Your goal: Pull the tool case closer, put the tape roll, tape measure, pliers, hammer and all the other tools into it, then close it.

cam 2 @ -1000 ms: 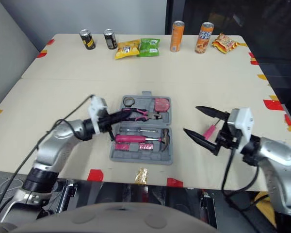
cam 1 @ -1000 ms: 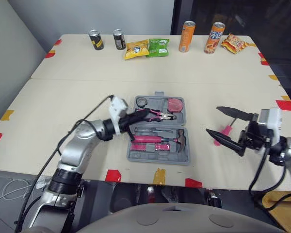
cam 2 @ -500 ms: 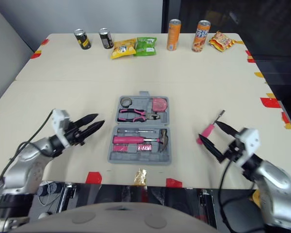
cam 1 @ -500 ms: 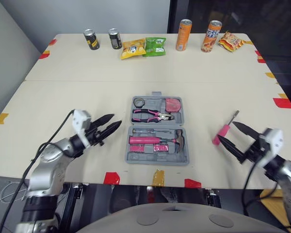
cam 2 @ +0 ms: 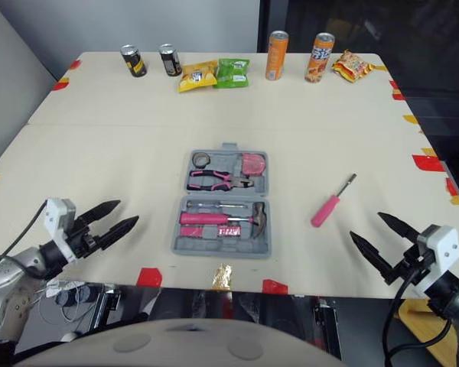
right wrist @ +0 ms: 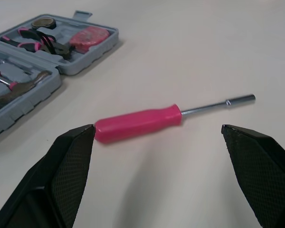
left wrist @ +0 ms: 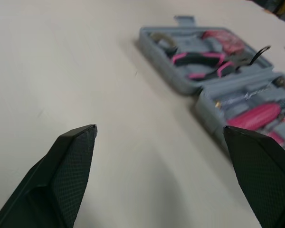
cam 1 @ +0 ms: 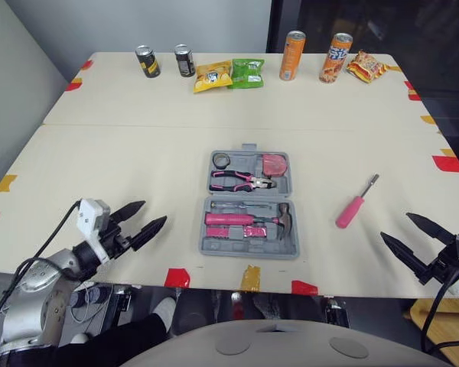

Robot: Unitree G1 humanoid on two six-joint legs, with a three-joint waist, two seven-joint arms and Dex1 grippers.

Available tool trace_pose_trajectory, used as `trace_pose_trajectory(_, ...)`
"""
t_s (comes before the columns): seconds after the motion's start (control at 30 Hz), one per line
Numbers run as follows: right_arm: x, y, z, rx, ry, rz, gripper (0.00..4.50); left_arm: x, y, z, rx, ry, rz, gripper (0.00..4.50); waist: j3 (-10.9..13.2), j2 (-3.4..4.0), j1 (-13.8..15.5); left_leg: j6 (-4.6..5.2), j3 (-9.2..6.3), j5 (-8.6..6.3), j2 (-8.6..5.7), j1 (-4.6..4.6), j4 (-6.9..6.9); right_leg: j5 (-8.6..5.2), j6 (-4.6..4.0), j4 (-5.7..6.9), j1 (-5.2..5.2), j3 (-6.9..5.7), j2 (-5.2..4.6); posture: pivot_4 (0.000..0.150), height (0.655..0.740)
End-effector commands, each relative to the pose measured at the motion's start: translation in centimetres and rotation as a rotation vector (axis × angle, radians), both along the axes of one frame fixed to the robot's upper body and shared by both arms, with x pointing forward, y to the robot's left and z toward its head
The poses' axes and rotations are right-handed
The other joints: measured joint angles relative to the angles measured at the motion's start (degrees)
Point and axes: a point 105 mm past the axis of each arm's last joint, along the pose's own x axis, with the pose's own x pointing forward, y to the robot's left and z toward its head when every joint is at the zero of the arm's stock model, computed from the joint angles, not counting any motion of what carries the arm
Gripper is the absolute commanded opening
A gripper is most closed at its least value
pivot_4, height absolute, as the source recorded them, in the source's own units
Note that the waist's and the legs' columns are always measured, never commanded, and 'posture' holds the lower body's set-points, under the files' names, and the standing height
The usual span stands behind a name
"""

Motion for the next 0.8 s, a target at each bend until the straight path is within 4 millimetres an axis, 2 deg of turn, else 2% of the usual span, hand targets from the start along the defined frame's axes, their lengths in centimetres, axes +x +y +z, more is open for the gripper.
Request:
trace_pose_trajectory(0.03,0.5,0.4,2.1,-0.013,-0.057,0.016,4.5,1.2,-3.9,4.1,-0.034,-0.075,-0.082,4.46,0.0,0.01,0.08,0.0,0.0,0.0,0.0,0.0,0.0,0.0,0.0,0.0,0.0,0.0,0.0,0.15,0.74)
trace_pose_trajectory(0.13,1.2,1.0,3.3,-0.024,-0.065,0.068,4.5,1.9,-5.8,6.2,-0.038,-0.093,-0.164,4.46,-0.02,0.08,0.01,0.02,0.0,0.02,0.0,-0.01,0.0,0.01,-0.01,0.05,-0.01,-0.01,0.02,0.15,0.74)
trace_pose_trajectory(0.27,2.2,1.7,4.5,-0.086,-0.017,0.185,4.5,2.6,-7.3,8.1,-0.063,-0.098,-0.258,4.46,-0.04,0.12,-0.77,0.04,0.01,0.03,-0.02,0.0,0.07,0.02,0.0,0.12,-0.02,0.03,0.02,0.15,0.74)
trace_pose_trajectory(0.4,4.8,2.2,6.7,-0.301,-0.016,0.418,4.5,2.9,-8.8,9.6,-0.047,-0.134,-0.395,4.46,0.0,0.15,-1.39,0.06,0.02,0.04,-0.03,-0.05,0.24,0.04,0.03,0.24,-0.04,0.06,0.02,0.15,0.74)
trace_pose_trajectory(0.5,6.3,2.8,7.8,-0.371,-0.005,0.55,4.5,3.1,-8.8,9.8,-0.002,-0.188,-0.432,4.46,-0.01,0.11,-1.29,0.11,0.0,0.06,-0.02,-0.03,0.36,0.05,0.03,0.37,-0.03,0.06,0.01,0.15,0.74)
trace_pose_trajectory(0.6,7.8,3.4,8.1,-0.488,0.038,0.696,4.5,2.7,-8.9,10.0,0.038,-0.297,-0.511,4.46,0.01,0.08,-1.16,0.15,-0.05,0.06,0.0,-0.09,0.33,0.02,-0.01,0.37,-0.06,-0.02,0.03,0.15,0.74)
trace_pose_trajectory(0.7,8.9,3.3,7.3,-0.635,0.122,0.854,4.5,0.7,-7.9,9.9,-0.007,-0.24,-0.713,4.46,0.02,0.07,-1.11,0.18,-0.04,0.07,0.02,-0.17,0.48,0.01,-0.04,0.47,-0.18,-0.04,0.02,0.15,0.74)
trace_pose_trajectory(0.8,10.2,2.8,6.3,-0.789,0.166,0.944,4.5,0.0,-6.9,9.4,0.011,-0.246,-0.792,4.46,0.02,0.07,-0.98,0.19,0.04,0.07,0.02,-0.24,0.62,-0.03,-0.1,0.64,-0.32,-0.01,-0.01,0.15,0.74)
